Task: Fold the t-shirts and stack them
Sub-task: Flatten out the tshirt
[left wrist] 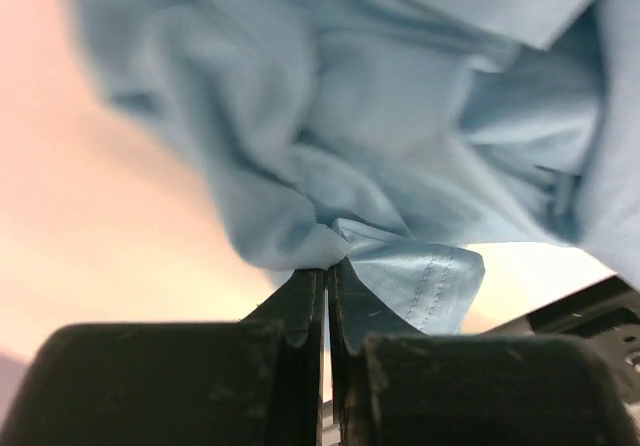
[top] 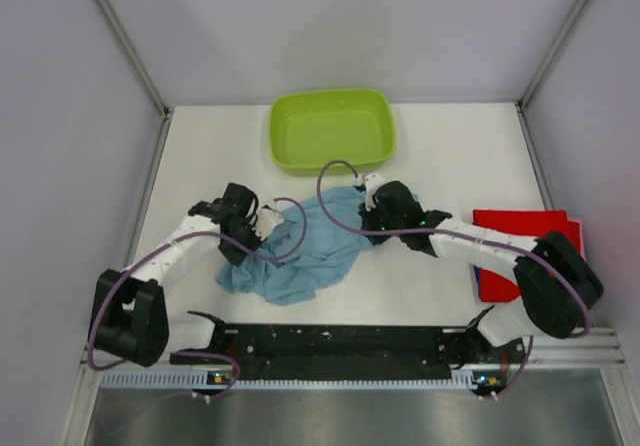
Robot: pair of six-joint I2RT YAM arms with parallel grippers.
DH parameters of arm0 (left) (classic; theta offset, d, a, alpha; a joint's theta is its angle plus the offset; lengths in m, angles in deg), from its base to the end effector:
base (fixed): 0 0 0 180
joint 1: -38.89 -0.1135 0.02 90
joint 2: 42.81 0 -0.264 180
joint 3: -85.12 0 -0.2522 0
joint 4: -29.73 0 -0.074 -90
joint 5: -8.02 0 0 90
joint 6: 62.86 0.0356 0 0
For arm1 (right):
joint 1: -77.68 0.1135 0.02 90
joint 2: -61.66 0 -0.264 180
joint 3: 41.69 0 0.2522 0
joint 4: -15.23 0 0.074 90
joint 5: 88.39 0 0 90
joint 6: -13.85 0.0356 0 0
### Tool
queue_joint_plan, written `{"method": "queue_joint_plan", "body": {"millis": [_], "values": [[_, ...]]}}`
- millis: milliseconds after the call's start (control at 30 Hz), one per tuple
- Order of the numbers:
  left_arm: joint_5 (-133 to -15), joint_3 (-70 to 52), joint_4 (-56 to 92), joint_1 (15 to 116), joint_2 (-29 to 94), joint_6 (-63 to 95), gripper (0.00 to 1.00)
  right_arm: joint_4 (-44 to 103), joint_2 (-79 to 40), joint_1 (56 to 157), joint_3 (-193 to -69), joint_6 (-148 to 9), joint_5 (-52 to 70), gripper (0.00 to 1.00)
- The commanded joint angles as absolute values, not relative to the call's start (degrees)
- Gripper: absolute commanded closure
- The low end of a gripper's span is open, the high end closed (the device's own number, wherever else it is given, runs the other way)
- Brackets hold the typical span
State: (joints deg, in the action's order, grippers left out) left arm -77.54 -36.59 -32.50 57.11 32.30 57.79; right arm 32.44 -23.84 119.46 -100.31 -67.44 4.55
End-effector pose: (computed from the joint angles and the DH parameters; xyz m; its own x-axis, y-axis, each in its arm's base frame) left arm 0.2028 -0.0696 0.1882 -0.6362 0.7445 -0.2022 0.7556 0.6543 0.0314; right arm 0.2247 0.2032 0.1864 -0.6178 -0.3492 -0.7046 -0.6063 0.7821 0.1440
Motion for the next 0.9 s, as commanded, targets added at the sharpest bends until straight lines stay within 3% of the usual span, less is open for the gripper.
{"method": "queue_joint_plan", "body": {"millis": [0,267,567,867], "values": [[-88.4,-29.6,-32.6,55.9,24.7,56.3,1.00,32.9,-12.8,117.9,-101.4,-69.0,3.0,1.00],[-100.2,-14.1,-38.3,55.9,13.5,58.8,1.00,39.0,3.3,117.9,-105.0,-75.8,-2.5,1.00],[-112.8,14.0,-40.3,55.9,9.2,66.7,1.00,47.8,17.3,117.9,-126.4,-85.6,-9.2,1.00],[-96.1,33.7,-49.1,55.8,5.4,67.2,1.00,51.1,21.8,117.9,-141.4,-83.0,1.3,1.00]]}}
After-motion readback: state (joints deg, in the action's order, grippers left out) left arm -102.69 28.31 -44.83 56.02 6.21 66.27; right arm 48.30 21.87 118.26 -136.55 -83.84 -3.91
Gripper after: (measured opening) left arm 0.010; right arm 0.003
